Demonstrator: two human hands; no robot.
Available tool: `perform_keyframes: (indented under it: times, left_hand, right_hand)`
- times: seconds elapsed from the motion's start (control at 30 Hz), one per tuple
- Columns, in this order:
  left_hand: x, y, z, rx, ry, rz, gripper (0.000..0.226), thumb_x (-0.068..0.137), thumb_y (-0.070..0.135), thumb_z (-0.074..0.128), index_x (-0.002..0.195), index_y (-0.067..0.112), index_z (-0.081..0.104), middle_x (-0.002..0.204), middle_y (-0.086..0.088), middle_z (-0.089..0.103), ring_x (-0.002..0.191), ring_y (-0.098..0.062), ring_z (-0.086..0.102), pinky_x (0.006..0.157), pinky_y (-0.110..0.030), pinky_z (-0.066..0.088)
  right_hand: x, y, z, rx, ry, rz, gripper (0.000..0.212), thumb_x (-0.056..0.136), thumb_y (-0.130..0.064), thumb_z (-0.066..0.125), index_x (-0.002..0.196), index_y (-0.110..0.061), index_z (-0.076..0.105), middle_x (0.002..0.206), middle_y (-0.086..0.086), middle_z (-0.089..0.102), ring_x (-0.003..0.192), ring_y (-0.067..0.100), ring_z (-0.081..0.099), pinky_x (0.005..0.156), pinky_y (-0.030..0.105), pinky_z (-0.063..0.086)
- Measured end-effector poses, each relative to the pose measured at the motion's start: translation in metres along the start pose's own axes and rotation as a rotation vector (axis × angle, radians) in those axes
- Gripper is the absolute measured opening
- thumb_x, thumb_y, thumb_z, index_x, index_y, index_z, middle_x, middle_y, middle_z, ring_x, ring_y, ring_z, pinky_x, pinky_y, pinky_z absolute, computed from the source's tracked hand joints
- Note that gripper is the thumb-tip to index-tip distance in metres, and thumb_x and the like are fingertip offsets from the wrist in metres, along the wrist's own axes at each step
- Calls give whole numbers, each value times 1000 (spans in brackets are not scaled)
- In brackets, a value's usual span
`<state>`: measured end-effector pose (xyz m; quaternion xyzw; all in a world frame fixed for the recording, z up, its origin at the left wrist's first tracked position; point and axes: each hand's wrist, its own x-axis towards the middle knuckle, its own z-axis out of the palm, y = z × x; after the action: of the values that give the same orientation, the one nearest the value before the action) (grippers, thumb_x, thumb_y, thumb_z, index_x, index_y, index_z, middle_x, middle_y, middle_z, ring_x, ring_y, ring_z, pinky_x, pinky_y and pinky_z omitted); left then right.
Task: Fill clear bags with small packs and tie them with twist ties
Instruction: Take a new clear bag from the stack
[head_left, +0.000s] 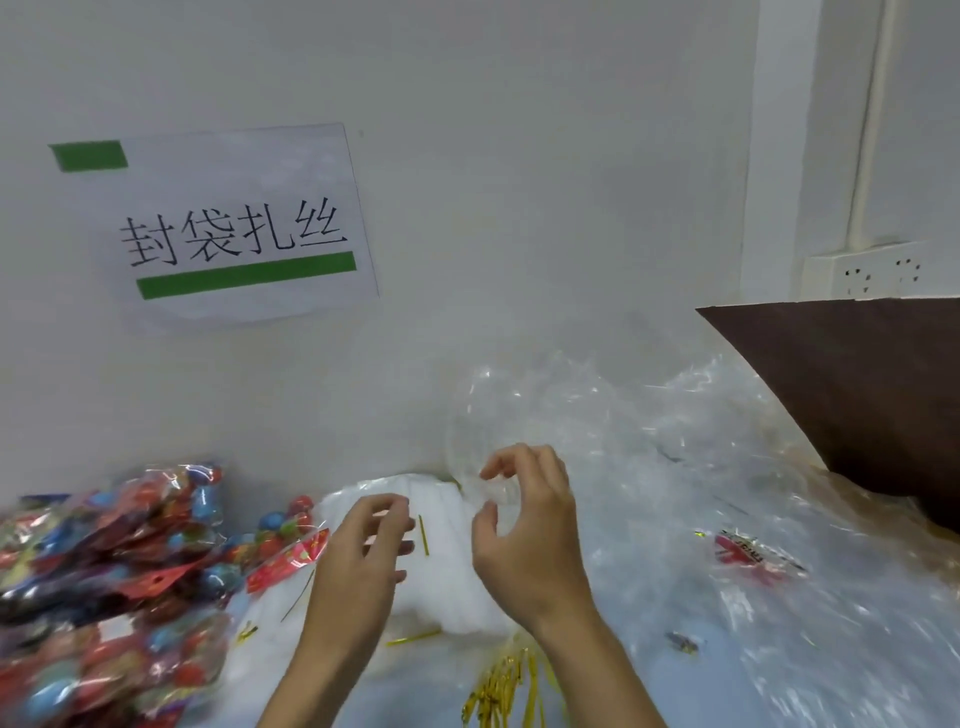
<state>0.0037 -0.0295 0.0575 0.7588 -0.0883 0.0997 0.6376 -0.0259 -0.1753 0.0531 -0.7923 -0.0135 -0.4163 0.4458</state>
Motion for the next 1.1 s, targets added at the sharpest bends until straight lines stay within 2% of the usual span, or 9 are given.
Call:
perform_keyframes:
  times: [0.13,0.33,0.47,0.57,0.67,0.8,0.9,1.0,1.1]
  left_hand:
    - [7,10,-8,-532,-8,-422,38,94,52,55,108,18,64,100,-9,73,94,-31,70,65,-42,60]
    - [-4,-28,-23,-516,231,-175,16,100,3,52,91,6,66,93,-11,76,81,-24,75,53,-27,55]
    - [-2,-39,-31,-419,361,-77,16,102,5,49,94,5,63,87,0,76,81,-20,75,59,-25,58]
    - [-3,-31,-30,-300,392,78,11,99,7,55,96,11,65,90,7,75,87,-10,72,64,-22,58]
    - [-6,-23,-28,-210,449,200,13,99,12,55,92,19,63,91,12,72,91,-4,69,69,-17,56]
    - [0,-24,-36,-151,588,172,27,91,-1,60,84,25,59,86,9,69,90,-8,66,65,-6,49]
    - [6,-32,-37,-92,501,119,23,84,3,72,83,20,56,89,4,67,89,-14,64,62,-11,44]
    - [7,-40,-37,-55,418,89,10,84,14,75,80,12,66,83,1,69,87,-21,66,75,-34,54]
    - [6,-39,-43,6,403,106,34,81,19,78,58,10,54,56,-6,58,68,-35,62,65,-40,47]
  right_hand:
    - [-17,-16,26,101,-368,-38,38,66,0,39,85,-31,49,99,-13,47,104,4,48,78,11,41]
    - [-32,-16,39,109,-590,23,44,62,-13,37,98,-36,49,105,-25,47,113,-2,42,103,23,35]
    - [-31,-21,47,105,-454,55,33,76,-38,45,107,-46,44,114,-32,47,123,-6,40,106,21,25]
    - [-25,-31,59,81,-244,93,49,75,-68,51,116,-46,37,118,-36,40,125,-13,32,99,13,19]
    - [-11,-36,71,128,-122,174,54,83,-47,73,123,-45,36,117,-27,47,118,-13,37,101,24,27]
    - [1,-42,82,204,-119,130,29,88,-6,66,90,-33,56,83,-13,64,85,6,61,76,23,50]
    - [-12,-36,88,233,-259,87,20,81,-10,61,73,-28,57,73,-14,63,76,10,64,70,25,55]
    - [-22,-23,88,205,-373,118,20,82,-11,62,80,-30,58,67,-7,53,68,6,55,65,15,45]
    - [-18,-20,83,185,-289,166,31,85,-8,68,89,-35,54,63,-7,40,64,3,48,61,9,39]
